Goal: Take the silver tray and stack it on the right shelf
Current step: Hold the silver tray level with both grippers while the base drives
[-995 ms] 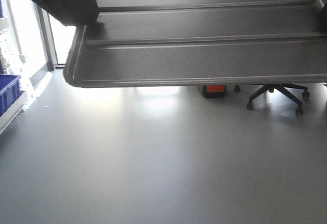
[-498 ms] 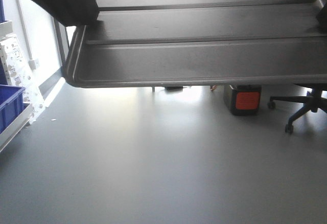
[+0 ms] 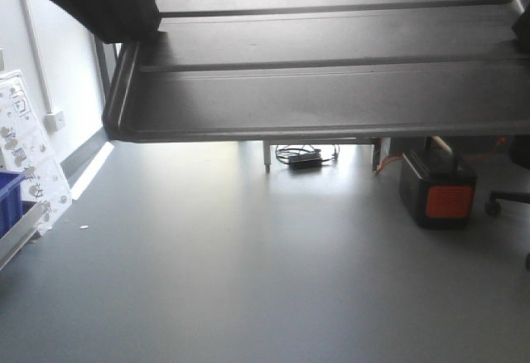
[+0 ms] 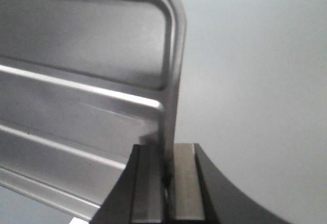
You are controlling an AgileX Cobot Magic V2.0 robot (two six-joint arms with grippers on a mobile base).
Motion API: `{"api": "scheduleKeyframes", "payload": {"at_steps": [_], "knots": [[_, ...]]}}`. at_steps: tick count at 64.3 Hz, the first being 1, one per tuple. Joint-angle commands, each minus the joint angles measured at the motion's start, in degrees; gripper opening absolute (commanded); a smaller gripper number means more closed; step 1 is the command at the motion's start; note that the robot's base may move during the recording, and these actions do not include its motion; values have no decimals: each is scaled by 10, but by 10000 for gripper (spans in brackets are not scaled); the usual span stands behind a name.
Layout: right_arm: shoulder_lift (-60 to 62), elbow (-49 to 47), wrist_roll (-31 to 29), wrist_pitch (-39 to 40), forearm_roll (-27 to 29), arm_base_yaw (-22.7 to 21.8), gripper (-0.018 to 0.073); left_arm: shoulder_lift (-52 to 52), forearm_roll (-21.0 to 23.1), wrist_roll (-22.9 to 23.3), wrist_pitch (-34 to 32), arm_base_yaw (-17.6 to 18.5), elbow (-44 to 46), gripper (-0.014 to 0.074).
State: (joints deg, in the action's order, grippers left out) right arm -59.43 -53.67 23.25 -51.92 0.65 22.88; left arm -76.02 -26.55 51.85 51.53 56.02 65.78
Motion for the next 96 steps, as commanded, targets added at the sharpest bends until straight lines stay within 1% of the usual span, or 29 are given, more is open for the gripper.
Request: {"api": "scheduleKeyframes", "payload": {"at_steps": [1,96], "knots": [[12,-15,-4,14,-45,-5,66,18,-45,-15,39,-1,12,-99],[12,-15,-4,14,-45,-5,66,18,-46,-15,39,-1,12,-99]]}}
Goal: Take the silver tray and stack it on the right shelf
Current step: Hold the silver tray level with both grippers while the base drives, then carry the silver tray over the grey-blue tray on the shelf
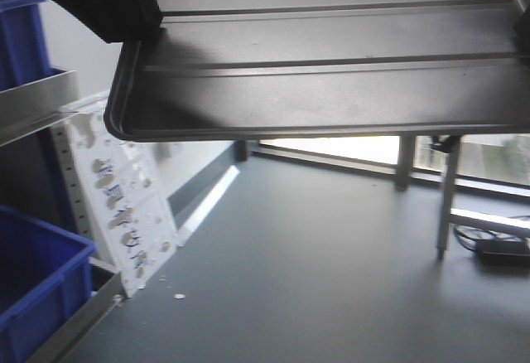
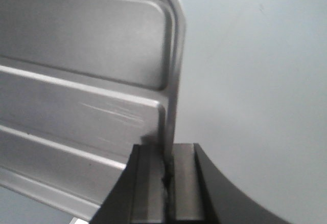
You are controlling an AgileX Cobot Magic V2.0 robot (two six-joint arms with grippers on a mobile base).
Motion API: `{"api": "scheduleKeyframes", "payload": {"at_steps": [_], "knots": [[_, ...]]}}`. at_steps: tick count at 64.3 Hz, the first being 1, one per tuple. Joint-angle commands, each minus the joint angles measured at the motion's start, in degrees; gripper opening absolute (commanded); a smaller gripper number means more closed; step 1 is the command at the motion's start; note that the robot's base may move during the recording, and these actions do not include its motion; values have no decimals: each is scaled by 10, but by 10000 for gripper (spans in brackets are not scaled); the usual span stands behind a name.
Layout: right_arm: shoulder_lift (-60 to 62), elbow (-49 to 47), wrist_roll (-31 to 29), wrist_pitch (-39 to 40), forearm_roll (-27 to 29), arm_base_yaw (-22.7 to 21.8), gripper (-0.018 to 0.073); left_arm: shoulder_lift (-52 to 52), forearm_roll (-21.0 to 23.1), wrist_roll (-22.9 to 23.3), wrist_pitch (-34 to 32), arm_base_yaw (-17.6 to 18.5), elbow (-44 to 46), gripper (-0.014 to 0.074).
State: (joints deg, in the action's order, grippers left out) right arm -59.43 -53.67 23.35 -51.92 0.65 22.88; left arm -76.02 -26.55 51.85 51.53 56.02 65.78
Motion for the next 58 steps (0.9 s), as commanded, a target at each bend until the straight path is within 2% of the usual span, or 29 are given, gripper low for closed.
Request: {"api": "scheduleKeyframes", "payload": {"at_steps": [1,58], "knots": [[12,-15,-5,14,-45,-5,66,18,-46,-15,39,-1,12,-99],[12,-15,-5,14,-45,-5,66,18,-46,-15,39,-1,12,-99]]}}
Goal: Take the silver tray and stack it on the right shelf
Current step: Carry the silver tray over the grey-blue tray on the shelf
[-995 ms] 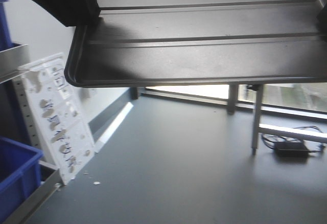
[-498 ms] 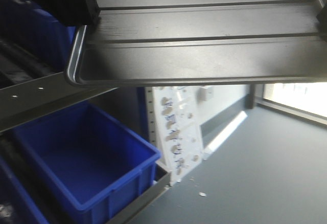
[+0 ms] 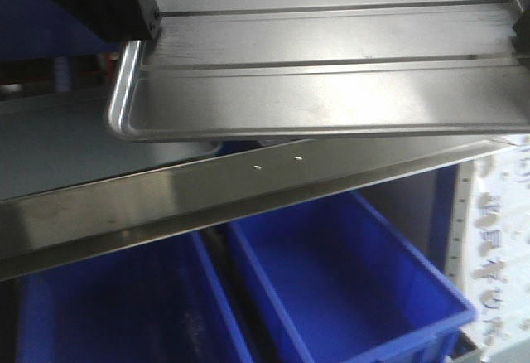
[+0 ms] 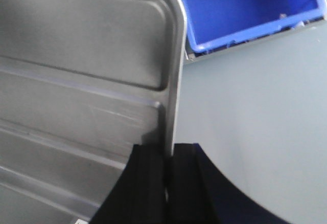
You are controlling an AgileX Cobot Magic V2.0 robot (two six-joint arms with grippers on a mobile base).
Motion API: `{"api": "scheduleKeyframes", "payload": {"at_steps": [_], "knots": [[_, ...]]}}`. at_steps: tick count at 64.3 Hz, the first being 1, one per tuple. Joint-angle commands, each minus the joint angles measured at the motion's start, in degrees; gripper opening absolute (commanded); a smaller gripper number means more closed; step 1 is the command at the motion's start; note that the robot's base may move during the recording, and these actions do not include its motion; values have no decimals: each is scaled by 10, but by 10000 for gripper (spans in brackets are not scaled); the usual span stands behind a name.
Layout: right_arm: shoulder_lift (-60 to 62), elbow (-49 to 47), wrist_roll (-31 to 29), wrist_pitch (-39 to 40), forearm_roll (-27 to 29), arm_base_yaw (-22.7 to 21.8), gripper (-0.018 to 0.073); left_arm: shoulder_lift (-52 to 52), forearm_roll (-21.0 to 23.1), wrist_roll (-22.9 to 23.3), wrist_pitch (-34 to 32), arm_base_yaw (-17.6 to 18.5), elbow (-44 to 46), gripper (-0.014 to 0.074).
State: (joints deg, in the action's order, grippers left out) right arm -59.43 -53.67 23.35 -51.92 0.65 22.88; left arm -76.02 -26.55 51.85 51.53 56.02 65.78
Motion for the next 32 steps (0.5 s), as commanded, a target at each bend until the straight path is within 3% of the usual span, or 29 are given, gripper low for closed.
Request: {"api": "scheduleKeyframes", "payload": {"at_steps": [1,32], "knots": [[12,-15,-5,14,-45,-5,66,18,-46,-15,39,-1,12,-99],[12,-15,-5,14,-45,-5,66,18,-46,-15,39,-1,12,-99]]}}
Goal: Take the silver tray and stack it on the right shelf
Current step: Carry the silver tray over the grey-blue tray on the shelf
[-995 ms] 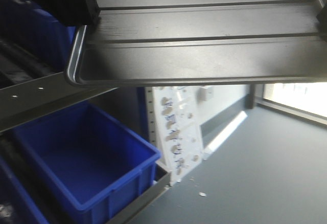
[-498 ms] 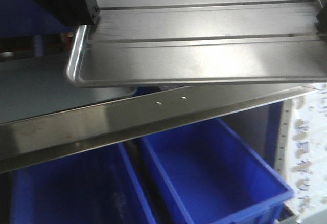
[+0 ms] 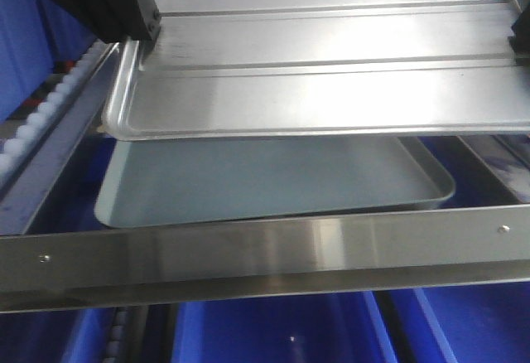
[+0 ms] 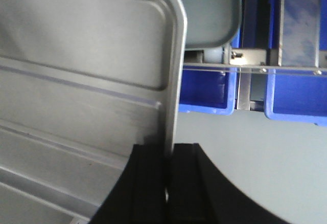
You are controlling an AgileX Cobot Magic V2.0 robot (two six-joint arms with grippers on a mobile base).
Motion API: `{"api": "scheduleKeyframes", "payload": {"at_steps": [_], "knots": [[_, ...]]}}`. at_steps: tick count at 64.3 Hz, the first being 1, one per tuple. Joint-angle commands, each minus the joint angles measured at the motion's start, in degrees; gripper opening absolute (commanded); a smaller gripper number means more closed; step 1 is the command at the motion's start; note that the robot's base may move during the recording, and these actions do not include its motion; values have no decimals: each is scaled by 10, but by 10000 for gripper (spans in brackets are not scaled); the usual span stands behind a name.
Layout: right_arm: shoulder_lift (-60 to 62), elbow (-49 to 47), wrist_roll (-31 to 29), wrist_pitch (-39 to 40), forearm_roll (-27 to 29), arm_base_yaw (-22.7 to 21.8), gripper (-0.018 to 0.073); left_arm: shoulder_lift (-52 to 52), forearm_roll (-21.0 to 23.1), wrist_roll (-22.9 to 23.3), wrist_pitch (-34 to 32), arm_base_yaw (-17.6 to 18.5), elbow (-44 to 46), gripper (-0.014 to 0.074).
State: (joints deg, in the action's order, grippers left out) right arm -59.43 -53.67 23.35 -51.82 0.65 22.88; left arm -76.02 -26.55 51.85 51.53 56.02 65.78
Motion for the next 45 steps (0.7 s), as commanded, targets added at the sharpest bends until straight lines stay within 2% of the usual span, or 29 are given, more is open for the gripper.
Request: {"api": "scheduleKeyframes", "payload": {"at_steps": [1,45], "knots": [[12,-15,-5,13,-45,-5,66,18,-46,-15,39,-1,12,-99],[12,-15,-5,13,-45,-5,66,18,-46,-15,39,-1,12,-99]]}}
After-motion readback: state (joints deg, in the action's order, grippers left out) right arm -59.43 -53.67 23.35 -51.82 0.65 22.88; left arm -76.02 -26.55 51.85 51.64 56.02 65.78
